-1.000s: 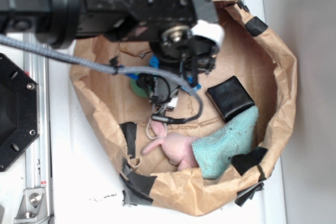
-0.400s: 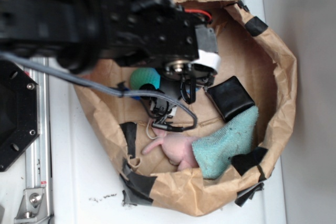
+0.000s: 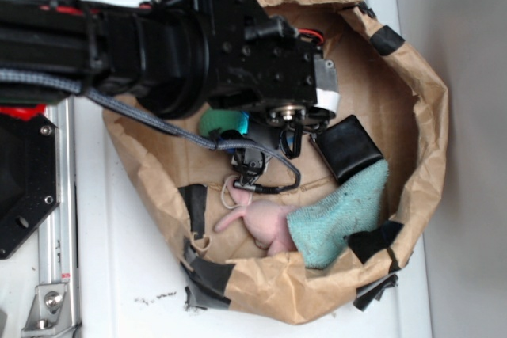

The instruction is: Grab the blue sponge.

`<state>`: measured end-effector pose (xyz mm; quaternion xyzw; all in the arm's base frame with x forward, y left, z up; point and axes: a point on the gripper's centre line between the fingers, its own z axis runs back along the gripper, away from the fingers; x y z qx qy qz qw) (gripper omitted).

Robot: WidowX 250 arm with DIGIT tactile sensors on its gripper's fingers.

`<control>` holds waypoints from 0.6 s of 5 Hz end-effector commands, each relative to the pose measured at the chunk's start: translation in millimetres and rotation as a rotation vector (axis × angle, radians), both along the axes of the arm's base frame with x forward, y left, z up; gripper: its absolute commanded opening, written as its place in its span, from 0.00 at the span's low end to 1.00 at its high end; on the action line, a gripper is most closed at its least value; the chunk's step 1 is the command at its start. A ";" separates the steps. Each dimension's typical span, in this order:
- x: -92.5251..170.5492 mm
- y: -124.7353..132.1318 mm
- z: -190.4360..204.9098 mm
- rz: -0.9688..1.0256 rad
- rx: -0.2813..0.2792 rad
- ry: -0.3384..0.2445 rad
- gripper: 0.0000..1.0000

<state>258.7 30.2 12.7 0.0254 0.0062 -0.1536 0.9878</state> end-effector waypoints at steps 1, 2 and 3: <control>0.3 2.8 38.2 -0.041 -0.003 -0.071 0.00; 3.7 -10.4 88.7 0.052 0.051 -0.196 0.00; 4.1 -26.7 125.6 0.217 -0.056 -0.101 0.00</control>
